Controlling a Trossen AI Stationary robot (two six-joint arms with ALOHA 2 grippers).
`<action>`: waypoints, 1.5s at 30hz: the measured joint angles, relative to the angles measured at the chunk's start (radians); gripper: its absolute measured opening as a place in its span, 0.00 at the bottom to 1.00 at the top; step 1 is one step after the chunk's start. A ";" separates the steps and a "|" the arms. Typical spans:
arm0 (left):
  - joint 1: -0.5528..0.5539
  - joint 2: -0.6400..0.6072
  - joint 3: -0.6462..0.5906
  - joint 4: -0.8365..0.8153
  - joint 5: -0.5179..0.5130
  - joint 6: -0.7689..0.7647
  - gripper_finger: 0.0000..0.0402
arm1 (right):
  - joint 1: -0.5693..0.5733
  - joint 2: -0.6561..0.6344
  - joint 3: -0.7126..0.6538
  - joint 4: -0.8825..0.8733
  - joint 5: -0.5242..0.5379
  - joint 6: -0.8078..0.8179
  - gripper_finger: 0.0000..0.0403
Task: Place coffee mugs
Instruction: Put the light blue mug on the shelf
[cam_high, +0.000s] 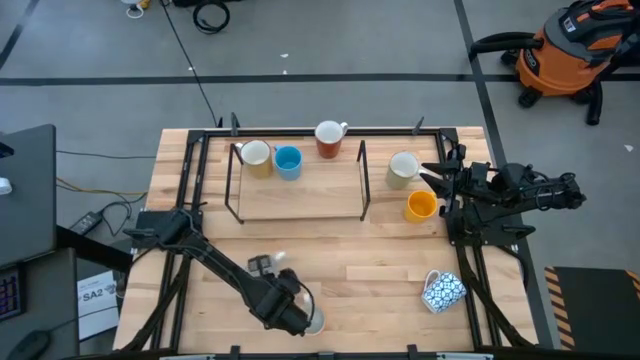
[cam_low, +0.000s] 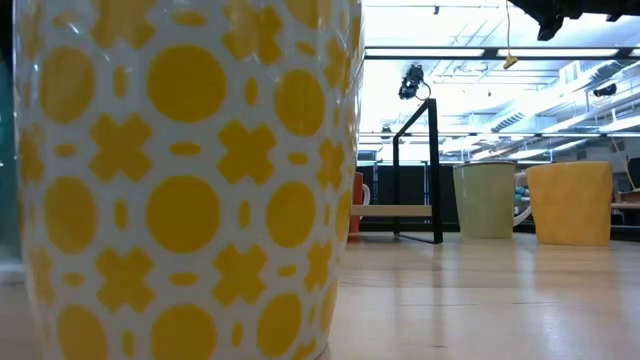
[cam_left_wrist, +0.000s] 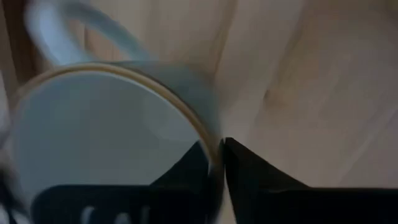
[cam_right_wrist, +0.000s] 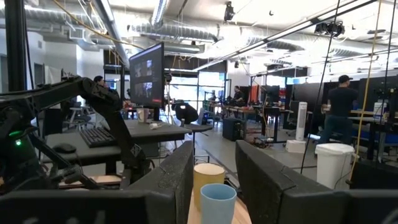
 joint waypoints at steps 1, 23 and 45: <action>0.006 0.000 0.000 0.003 -0.022 0.060 0.08 | 0.000 0.000 0.000 0.000 0.000 0.007 0.31; 0.187 -0.002 0.002 0.200 -0.045 0.937 0.13 | 0.001 0.198 0.000 0.043 -0.288 0.445 0.31; 0.219 0.002 0.012 0.190 -0.049 0.920 0.32 | 0.002 0.439 0.000 0.288 -0.445 0.392 0.31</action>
